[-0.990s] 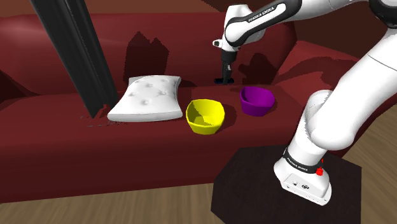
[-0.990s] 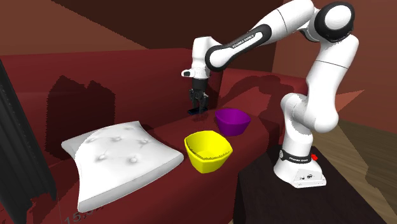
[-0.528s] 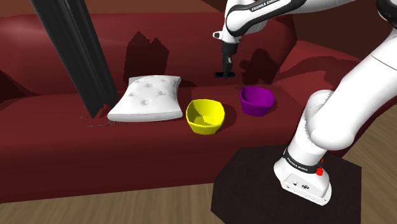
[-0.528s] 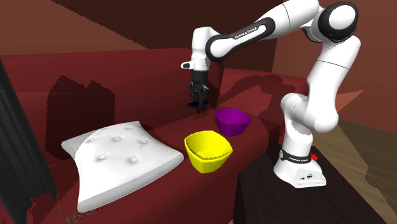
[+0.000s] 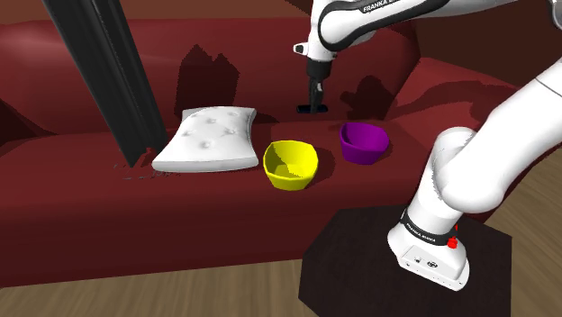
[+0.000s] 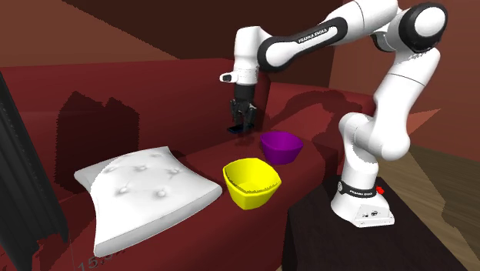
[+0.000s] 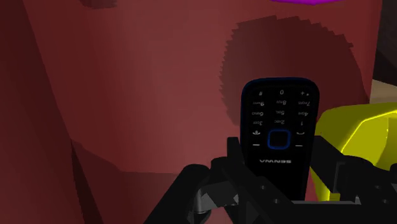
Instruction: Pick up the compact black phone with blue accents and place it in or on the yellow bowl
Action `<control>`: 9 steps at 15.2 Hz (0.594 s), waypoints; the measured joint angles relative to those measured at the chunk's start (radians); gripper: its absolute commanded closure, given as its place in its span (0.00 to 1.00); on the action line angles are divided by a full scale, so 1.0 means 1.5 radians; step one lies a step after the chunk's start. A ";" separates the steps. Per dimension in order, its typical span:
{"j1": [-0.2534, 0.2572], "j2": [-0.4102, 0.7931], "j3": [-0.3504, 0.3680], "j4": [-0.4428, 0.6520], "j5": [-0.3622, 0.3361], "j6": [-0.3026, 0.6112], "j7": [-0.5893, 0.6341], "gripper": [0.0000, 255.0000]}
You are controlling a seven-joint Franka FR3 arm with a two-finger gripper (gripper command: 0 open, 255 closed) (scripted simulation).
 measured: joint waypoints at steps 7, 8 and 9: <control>0.039 -0.038 0.089 -0.037 0.021 -0.007 0.116 1.00; 0.046 -0.039 0.102 -0.037 0.026 -0.009 0.134 1.00; 0.052 -0.039 0.114 -0.041 0.030 -0.005 0.149 1.00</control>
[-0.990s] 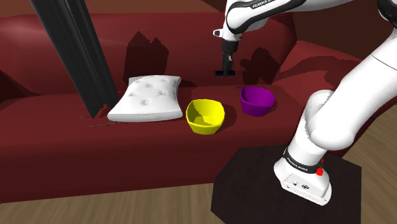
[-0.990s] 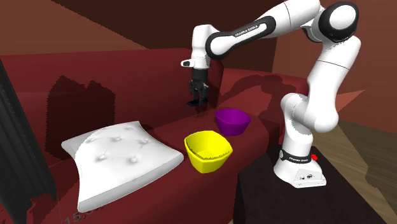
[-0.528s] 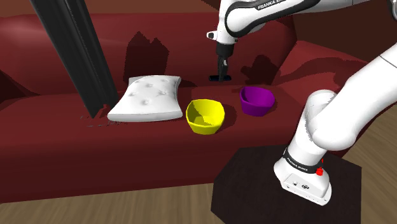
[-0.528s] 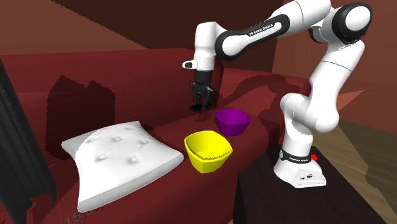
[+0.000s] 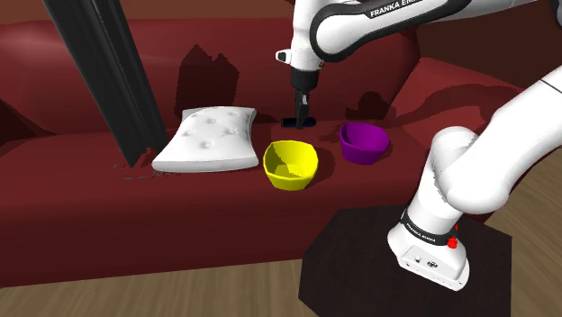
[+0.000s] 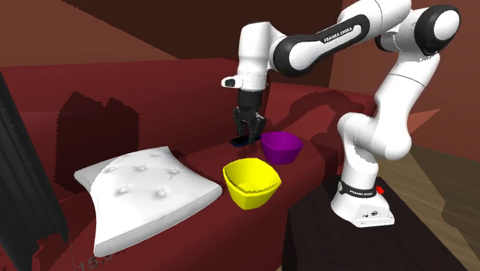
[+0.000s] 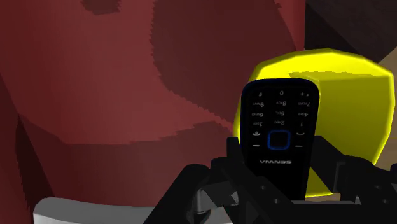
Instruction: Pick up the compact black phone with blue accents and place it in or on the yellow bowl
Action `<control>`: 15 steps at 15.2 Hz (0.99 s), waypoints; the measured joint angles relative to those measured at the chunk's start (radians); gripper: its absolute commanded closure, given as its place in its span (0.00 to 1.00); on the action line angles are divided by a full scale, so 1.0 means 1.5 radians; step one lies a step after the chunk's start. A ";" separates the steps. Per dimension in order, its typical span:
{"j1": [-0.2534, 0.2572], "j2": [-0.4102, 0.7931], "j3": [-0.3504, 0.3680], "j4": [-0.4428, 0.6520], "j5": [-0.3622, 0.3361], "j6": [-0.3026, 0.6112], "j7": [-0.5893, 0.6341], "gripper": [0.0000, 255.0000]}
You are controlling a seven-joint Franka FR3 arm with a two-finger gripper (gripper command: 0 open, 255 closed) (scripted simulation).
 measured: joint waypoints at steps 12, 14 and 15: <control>0.029 0.017 0.052 -0.061 0.019 0.075 0.073 1.00; 0.029 0.025 0.052 -0.074 0.019 0.096 0.073 1.00; 0.029 0.028 0.051 -0.082 0.019 0.106 0.073 1.00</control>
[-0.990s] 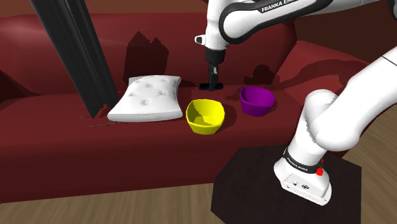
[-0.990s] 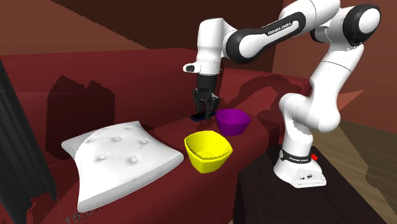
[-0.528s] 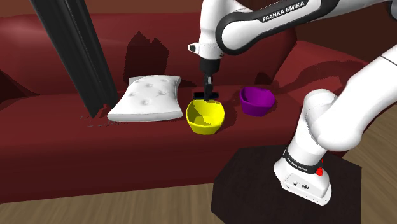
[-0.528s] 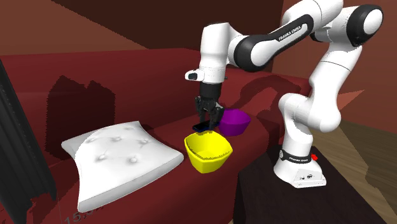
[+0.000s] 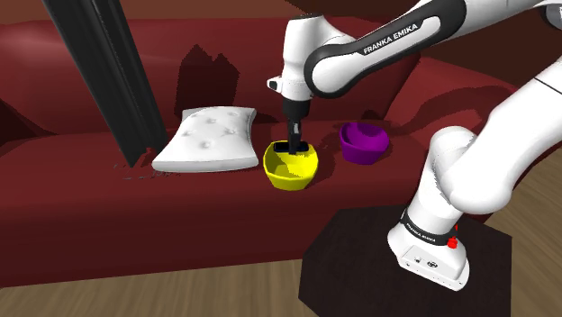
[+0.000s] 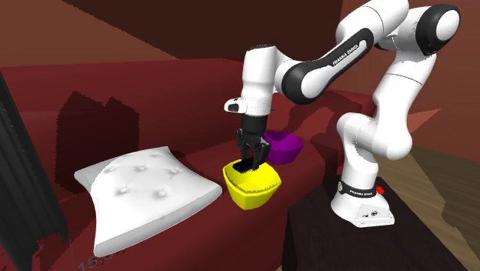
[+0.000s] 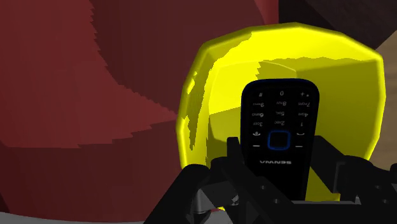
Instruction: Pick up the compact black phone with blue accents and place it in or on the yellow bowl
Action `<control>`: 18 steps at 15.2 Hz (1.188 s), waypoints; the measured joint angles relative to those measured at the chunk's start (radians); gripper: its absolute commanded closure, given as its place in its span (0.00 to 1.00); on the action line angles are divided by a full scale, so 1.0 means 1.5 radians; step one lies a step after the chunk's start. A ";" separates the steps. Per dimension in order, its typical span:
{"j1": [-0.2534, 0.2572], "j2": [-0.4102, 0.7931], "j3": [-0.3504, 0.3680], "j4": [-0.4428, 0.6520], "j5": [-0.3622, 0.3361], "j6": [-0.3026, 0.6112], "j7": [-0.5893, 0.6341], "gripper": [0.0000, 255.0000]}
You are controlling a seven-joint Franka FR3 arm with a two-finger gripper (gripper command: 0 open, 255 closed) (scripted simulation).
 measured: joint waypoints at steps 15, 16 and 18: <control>0.000 0.014 -0.001 -0.017 0.000 0.031 0.001 0.00; 0.000 0.014 -0.001 -0.017 0.000 0.031 0.001 0.00; 0.000 -0.002 0.000 -0.001 0.000 0.001 0.000 0.00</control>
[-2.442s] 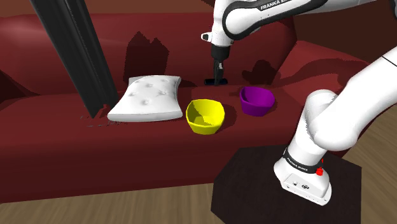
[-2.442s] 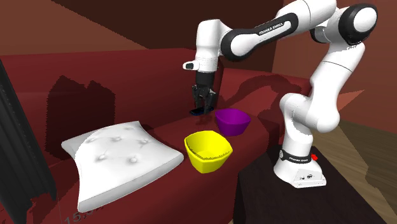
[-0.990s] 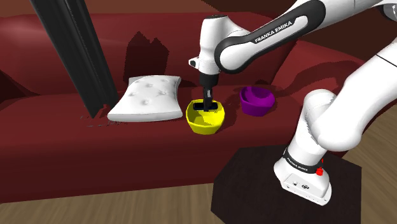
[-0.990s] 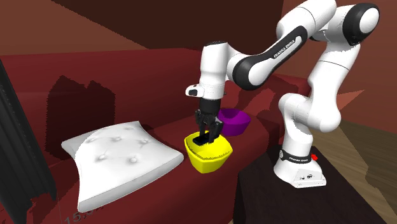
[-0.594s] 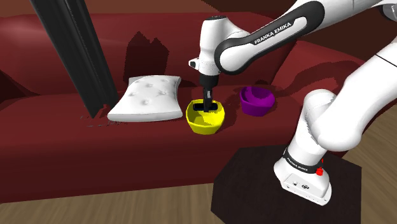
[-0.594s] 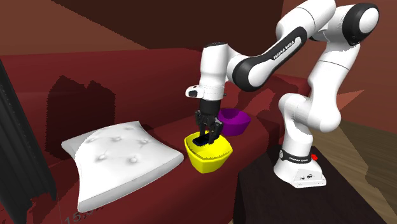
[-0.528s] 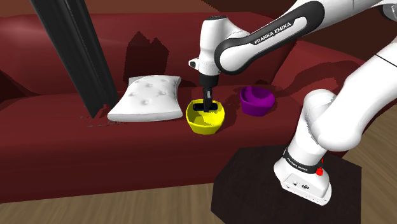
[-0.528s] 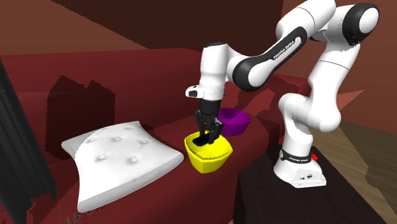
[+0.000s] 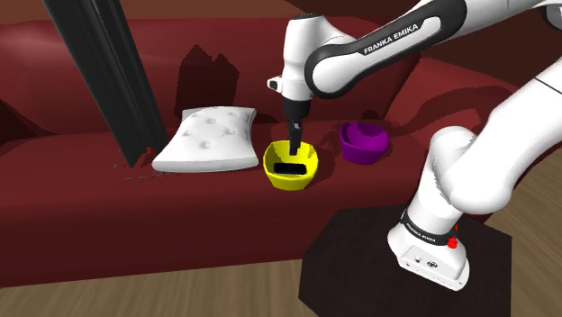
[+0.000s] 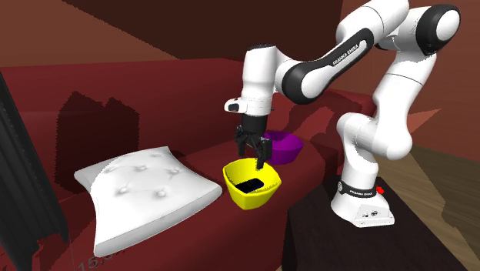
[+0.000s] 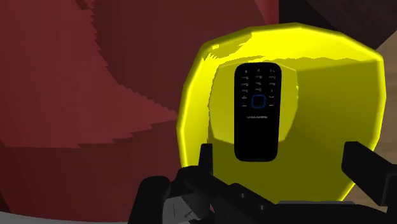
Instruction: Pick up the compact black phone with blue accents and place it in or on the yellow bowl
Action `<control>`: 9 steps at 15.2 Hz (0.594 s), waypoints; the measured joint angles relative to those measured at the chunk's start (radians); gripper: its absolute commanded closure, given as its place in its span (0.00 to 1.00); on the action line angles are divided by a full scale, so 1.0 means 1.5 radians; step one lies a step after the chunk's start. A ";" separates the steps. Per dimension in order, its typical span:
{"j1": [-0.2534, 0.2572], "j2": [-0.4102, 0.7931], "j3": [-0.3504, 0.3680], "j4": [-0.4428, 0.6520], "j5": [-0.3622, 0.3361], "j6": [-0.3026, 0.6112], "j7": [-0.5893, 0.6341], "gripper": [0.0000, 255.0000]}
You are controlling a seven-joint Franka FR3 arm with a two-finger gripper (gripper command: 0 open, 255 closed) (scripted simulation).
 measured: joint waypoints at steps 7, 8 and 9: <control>0.001 -0.025 0.003 0.037 0.001 -0.063 0.001 0.00; 0.001 -0.025 0.003 0.037 0.001 -0.064 0.001 0.00; 0.001 -0.025 0.003 0.038 0.001 -0.064 0.001 0.00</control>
